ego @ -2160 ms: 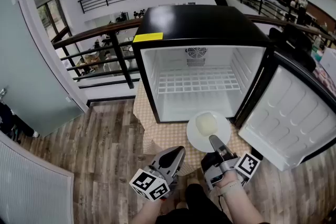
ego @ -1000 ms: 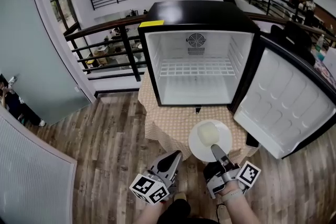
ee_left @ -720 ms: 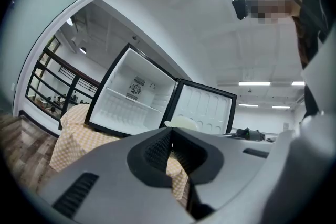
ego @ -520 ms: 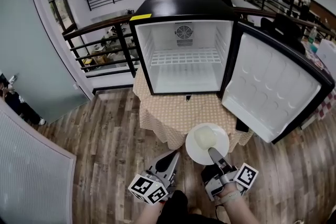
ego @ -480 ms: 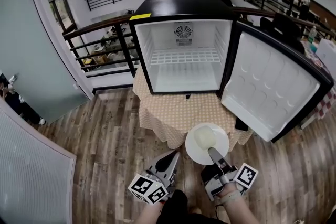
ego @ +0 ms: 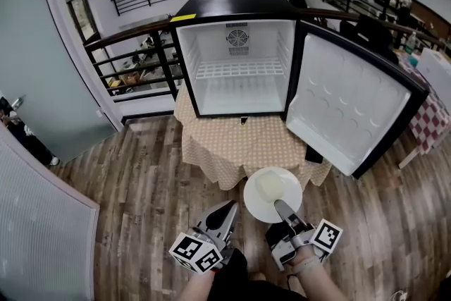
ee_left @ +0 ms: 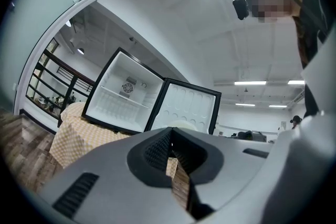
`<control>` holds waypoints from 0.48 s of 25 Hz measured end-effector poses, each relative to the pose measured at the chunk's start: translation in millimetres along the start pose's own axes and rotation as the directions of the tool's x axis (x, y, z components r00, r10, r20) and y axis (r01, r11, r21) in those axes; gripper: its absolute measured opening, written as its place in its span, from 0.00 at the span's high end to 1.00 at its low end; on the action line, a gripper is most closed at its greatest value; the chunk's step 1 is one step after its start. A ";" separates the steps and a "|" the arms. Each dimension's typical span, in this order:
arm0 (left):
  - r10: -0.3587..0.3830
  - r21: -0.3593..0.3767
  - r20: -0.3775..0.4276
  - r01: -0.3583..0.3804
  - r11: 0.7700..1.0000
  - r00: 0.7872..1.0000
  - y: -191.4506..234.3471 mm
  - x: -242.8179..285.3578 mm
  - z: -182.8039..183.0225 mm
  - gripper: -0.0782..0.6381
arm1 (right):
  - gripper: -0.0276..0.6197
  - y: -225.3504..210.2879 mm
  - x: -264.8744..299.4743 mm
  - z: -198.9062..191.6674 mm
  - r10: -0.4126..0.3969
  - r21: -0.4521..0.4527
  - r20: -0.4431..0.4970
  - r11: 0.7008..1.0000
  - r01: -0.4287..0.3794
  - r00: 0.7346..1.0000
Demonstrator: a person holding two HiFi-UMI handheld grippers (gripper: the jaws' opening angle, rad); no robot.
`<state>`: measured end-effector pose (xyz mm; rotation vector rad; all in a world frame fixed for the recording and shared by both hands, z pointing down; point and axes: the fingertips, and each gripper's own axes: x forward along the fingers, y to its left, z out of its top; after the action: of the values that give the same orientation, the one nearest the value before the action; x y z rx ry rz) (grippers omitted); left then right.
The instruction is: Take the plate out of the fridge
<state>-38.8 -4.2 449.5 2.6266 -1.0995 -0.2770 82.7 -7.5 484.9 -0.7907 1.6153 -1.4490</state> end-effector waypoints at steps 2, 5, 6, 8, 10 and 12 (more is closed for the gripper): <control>0.001 0.002 0.003 -0.001 1.000 1.000 -6.2 -4.0 -1.7 0.88 | 0.89 0.5 -7.5 -2.4 -0.002 -0.002 -0.005 1.000 0.002 1.000; 0.006 0.004 0.005 -0.006 1.000 1.000 -15.8 -9.7 -6.0 0.88 | 0.89 -0.6 -18.8 -6.2 -0.003 -0.002 -0.016 1.000 0.003 1.000; 0.007 0.005 0.006 -0.007 1.000 1.000 -18.6 -11.6 -7.5 0.88 | 0.89 -0.8 -22.1 -7.4 -0.003 -0.001 -0.019 1.000 0.003 1.000; 0.012 0.009 0.007 -0.012 1.000 1.000 -23.4 -15.5 -9.8 0.88 | 0.89 -0.7 -27.8 -9.8 -0.004 0.002 -0.026 1.000 0.004 1.000; 0.019 0.010 0.004 -0.019 1.000 1.000 -27.6 -19.3 -12.1 0.88 | 0.89 -1.6 -32.6 -11.3 -0.007 0.004 -0.034 1.000 0.007 0.999; 0.028 0.013 0.001 -0.028 1.000 1.000 -30.8 -22.5 -14.2 0.88 | 0.89 -2.5 -36.0 -11.7 -0.009 0.004 -0.042 1.000 0.009 0.999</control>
<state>-29.9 35.2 454.3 2.6206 -1.1407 -0.2655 89.4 28.9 493.2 -0.7709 1.6416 -1.4838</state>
